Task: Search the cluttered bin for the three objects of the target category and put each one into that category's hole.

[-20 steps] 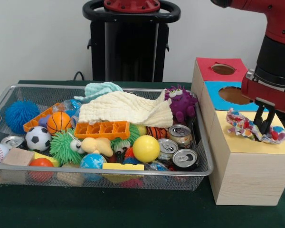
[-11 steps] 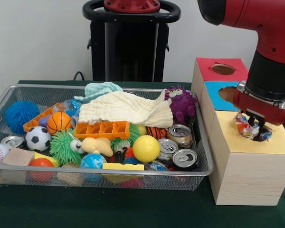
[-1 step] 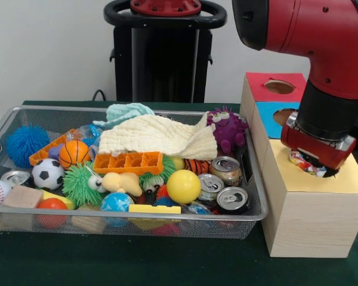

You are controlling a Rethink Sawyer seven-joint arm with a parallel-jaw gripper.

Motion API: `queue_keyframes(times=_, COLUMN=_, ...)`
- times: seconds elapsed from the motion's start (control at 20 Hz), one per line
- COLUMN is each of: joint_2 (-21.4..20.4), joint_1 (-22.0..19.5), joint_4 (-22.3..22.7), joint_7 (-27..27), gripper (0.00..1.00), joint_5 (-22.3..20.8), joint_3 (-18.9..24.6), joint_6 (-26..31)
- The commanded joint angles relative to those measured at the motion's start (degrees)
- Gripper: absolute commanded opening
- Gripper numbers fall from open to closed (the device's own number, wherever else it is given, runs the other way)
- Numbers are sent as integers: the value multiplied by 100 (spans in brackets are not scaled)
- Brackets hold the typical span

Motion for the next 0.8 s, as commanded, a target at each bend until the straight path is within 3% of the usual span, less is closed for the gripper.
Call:
queue_keyframes(times=0.05, joint_2=386, joint_1=-308, joint_4=-46, joint_7=156, gripper=0, joint_5=-309, joint_3=694, joint_6=660)
queue_keyframes(times=0.35, joint_2=372, joint_1=-360, joint_4=-163, joint_7=118, gripper=0, joint_5=-338, joint_3=738, joint_6=876)
queue_keyframes(times=0.45, joint_2=129, joint_1=-358, joint_4=-67, joint_7=14, gripper=0, joint_5=-358, joint_3=748, joint_6=1047)
queue_keyframes(times=0.65, joint_2=-525, joint_1=-413, joint_4=-12, joint_7=-126, gripper=0, joint_5=-385, joint_3=700, joint_6=1970)
queue_keyframes(times=0.8, joint_2=-743, joint_1=-485, joint_4=-22, joint_7=-284, gripper=0, joint_5=-464, joint_3=678, joint_6=2300)
